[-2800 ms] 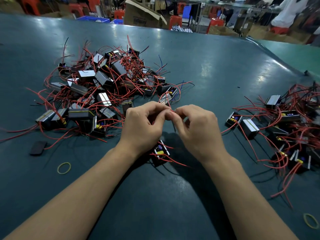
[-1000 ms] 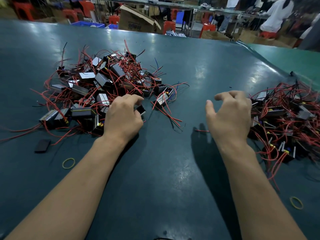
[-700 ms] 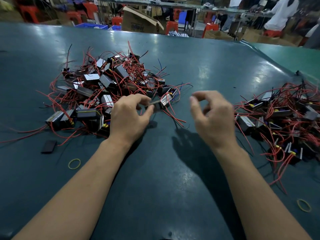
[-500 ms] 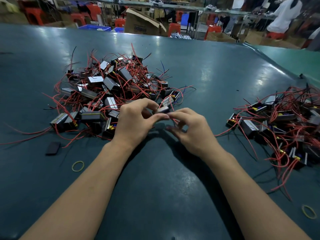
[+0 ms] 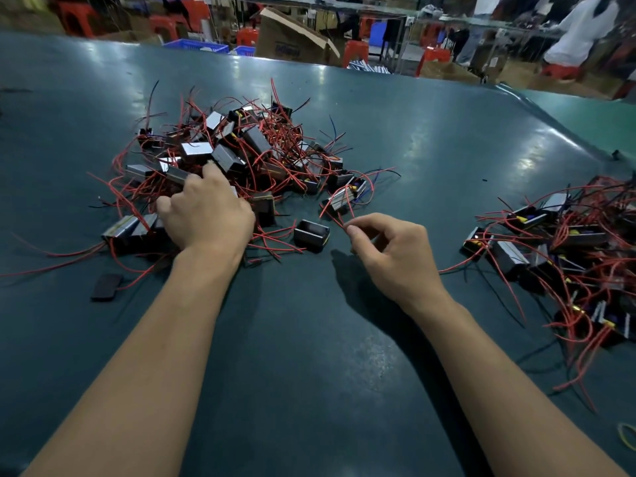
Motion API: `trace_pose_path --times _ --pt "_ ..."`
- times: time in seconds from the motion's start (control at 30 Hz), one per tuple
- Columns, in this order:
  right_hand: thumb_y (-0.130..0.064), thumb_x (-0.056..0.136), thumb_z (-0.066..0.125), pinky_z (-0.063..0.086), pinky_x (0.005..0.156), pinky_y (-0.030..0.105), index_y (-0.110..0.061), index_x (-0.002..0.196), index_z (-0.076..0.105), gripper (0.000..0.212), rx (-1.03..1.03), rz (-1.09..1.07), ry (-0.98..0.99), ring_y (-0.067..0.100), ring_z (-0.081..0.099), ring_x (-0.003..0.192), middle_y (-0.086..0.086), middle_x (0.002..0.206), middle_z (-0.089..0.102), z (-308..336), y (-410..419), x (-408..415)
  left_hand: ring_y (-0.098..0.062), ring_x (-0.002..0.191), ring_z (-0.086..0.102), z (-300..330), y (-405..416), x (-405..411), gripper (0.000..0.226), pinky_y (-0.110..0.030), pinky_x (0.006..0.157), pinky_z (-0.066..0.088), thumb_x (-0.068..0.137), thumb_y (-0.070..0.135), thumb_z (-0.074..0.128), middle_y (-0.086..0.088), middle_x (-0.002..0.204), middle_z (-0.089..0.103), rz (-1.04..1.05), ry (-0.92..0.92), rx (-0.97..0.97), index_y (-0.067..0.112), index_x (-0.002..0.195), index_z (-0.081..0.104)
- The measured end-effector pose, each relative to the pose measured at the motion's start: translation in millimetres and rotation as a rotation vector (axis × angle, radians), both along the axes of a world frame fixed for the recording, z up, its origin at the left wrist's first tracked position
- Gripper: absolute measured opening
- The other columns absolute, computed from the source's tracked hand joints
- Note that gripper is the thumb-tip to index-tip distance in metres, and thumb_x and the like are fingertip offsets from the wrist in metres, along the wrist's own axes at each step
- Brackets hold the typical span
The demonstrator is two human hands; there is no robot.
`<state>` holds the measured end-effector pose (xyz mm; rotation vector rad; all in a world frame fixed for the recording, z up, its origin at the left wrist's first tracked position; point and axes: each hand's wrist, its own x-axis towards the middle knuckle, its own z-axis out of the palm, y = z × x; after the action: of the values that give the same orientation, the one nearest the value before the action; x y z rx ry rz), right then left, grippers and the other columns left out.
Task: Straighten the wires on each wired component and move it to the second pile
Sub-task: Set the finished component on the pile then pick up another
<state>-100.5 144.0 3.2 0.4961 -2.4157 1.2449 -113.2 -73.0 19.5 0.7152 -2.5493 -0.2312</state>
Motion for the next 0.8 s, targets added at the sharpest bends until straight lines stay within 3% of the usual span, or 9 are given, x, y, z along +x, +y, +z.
trace_pose_path --times 0.13,0.27,0.33,0.47,0.53,0.6,0.67,0.8 --pt "-0.013 0.089 0.067 0.053 0.064 0.034 -0.012 0.089 0.076 0.008 -0.055 0.008 0.018 0.019 0.064 0.061 -0.002 0.067 0.069 1 3 1 -0.038 0.103 0.061 4 -6 -5 0.059 -0.044 0.092 0.039 0.077 0.055 0.072 -0.015 0.112 0.064 0.023 -0.048 0.042 0.012 0.116 0.06" --pt "-0.014 0.089 0.067 0.054 0.063 0.037 -0.013 0.088 0.076 0.009 -0.089 -0.014 0.015 0.02 0.065 0.061 -0.001 0.066 0.069 2 7 4 -0.036 0.098 0.06 5 -1 -6 0.046 -0.043 0.089 0.037 0.079 0.047 0.069 -0.016 0.1 0.067 0.051 -0.052 0.033 0.009 0.104 0.065" --pt "-0.013 0.089 0.067 0.053 0.062 0.036 -0.014 0.085 0.075 0.009 -0.118 -0.027 0.022 0.021 0.065 0.06 0.001 0.063 0.068 3 8 5 -0.035 0.102 0.056 5 2 -2 0.041 -0.044 0.089 0.036 0.079 0.045 0.067 -0.014 0.097 0.068 -0.014 0.058 0.012 0.013 0.103 0.069" --pt "-0.014 0.09 0.067 0.052 0.058 0.034 -0.016 0.083 0.074 0.01 -0.151 -0.015 -0.034 0.02 0.063 0.056 0.002 0.062 0.067 7 6 5 -0.031 0.097 0.055 9 18 12 0.04 -0.039 0.087 0.036 0.082 0.033 0.063 0.0 0.096 0.072 -0.33 0.538 0.047 0.018 0.119 0.064" --pt "-0.018 0.092 0.066 0.045 0.049 0.027 -0.02 0.085 0.07 0.008 -0.294 0.079 -0.191 0.015 0.055 0.048 0.002 0.065 0.068 9 4 5 -0.028 0.091 0.057 11 32 19 0.033 -0.036 0.083 0.04 0.085 0.03 0.068 0.003 0.095 0.072 -0.532 0.712 0.03 0.016 0.115 0.066" --pt "-0.027 0.093 0.064 0.039 0.04 0.021 -0.021 0.096 0.066 0.007 -0.489 0.21 -0.416 0.014 0.053 0.047 0.003 0.075 0.07 13 2 6 -0.026 0.086 0.062 8 44 24 0.026 -0.034 0.081 0.049 0.086 0.023 0.073 0.002 0.096 0.07 -0.758 0.768 0.063 0.01 0.108 0.069" --pt "-0.041 0.089 0.061 0.039 0.037 0.019 -0.023 0.102 0.063 0.022 -0.632 0.318 -0.58 0.016 0.06 0.053 0.004 0.084 0.071 17 1 7 -0.022 0.089 0.066 6 51 27 0.028 -0.036 0.082 0.054 0.084 0.019 0.077 0.001 0.101 0.069 -0.919 0.728 0.208 0.008 0.108 0.069" --pt "-0.052 0.079 0.061 0.044 0.038 0.02 -0.016 0.105 0.062 0.044 -0.815 0.42 -0.68 0.015 0.067 0.059 0.003 0.082 0.067 23 2 6 -0.018 0.088 0.068 1 59 29 0.024 -0.028 0.081 0.055 0.081 0.012 0.08 -0.005 0.097 0.071 -1.063 0.651 0.283 0.005 0.102 0.072"
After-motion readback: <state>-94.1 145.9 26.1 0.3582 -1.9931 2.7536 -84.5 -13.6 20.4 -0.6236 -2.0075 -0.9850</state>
